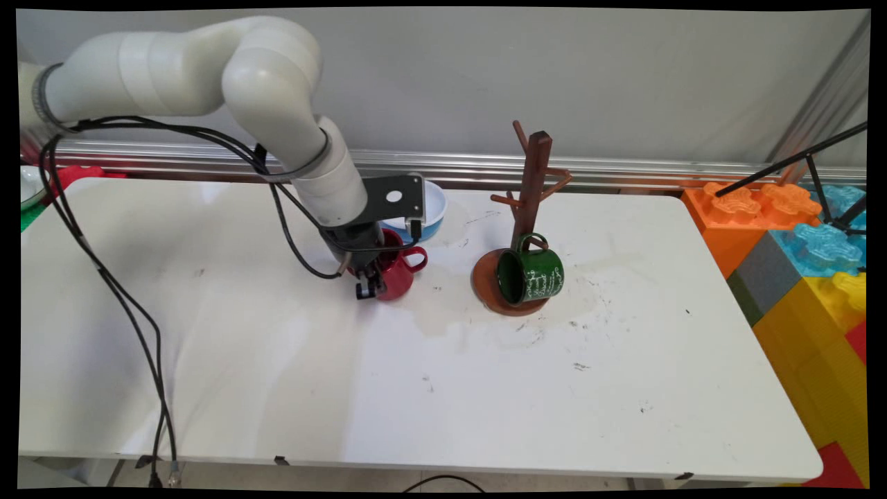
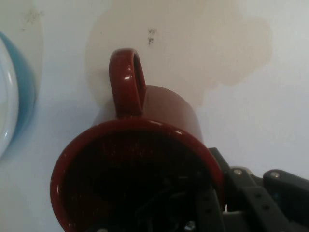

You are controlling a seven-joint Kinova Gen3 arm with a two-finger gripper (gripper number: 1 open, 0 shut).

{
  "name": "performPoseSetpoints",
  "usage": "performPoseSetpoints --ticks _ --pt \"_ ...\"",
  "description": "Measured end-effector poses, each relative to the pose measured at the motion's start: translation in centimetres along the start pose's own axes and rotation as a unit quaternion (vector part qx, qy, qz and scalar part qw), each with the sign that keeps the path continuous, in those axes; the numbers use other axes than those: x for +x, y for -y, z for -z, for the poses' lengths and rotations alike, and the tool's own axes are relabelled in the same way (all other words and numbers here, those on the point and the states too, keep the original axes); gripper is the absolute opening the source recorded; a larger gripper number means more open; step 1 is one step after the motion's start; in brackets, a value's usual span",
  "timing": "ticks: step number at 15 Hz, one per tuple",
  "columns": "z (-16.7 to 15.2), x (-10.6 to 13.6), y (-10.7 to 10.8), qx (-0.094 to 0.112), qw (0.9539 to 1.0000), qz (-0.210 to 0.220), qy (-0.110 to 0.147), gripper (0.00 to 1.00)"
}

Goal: Place the picked object on the table

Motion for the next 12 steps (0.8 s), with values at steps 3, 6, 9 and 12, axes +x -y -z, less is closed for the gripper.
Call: performPoseSetpoints --ticks 3,6,9,12 --pt "-0.7 0.4 0.1 -0.006 1.0000 0.004 0.001 0.00" --pt "-1.3 0.7 0.2 -0.011 0.9999 0.005 0.001 0.00" --pt "-1.6 0.9 0.2 -0.015 0.9999 0.006 -0.001 1.00" --pt "-1.6 1.2 0.3 -0.017 0.9998 0.004 -0.007 1.00"
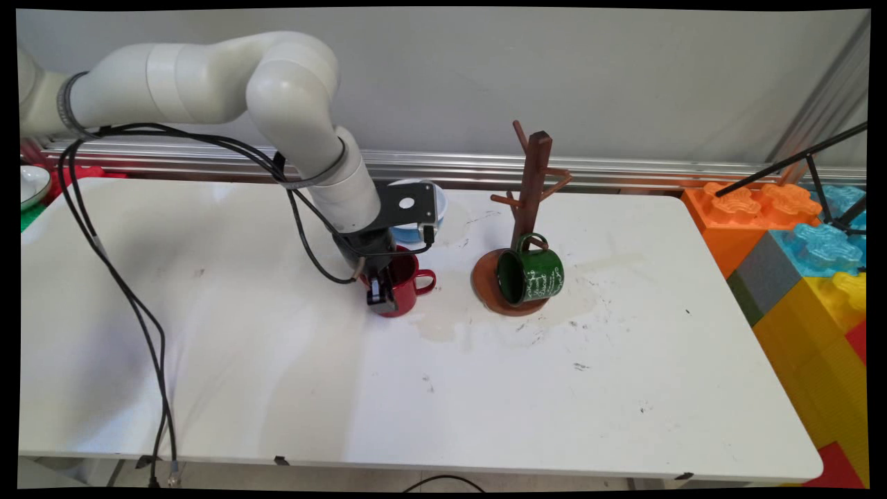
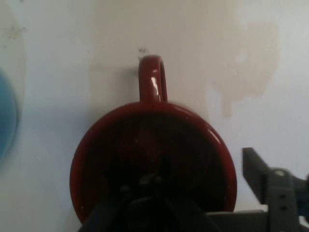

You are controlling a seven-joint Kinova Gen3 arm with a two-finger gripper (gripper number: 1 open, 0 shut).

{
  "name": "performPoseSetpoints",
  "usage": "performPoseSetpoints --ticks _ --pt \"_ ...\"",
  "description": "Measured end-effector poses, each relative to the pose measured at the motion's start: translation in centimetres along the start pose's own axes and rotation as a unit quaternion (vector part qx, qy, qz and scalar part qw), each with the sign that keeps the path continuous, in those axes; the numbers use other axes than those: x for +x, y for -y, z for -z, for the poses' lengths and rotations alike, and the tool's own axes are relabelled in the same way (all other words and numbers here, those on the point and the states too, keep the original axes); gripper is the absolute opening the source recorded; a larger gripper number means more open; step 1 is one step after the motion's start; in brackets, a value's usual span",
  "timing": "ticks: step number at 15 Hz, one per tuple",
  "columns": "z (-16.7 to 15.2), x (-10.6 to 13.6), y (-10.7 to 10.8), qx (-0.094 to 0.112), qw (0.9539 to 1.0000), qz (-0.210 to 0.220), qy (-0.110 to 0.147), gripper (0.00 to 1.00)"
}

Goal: Place the picked object on the table

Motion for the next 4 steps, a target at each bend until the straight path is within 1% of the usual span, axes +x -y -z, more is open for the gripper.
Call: performPoseSetpoints --ticks 2,4 --pt "0.6 0.4 0.0 0.000 0.9999 -0.004 -0.012 1.00" --pt "2.1 0.6 -0.1 -0.001 0.9995 -0.009 -0.030 1.00"
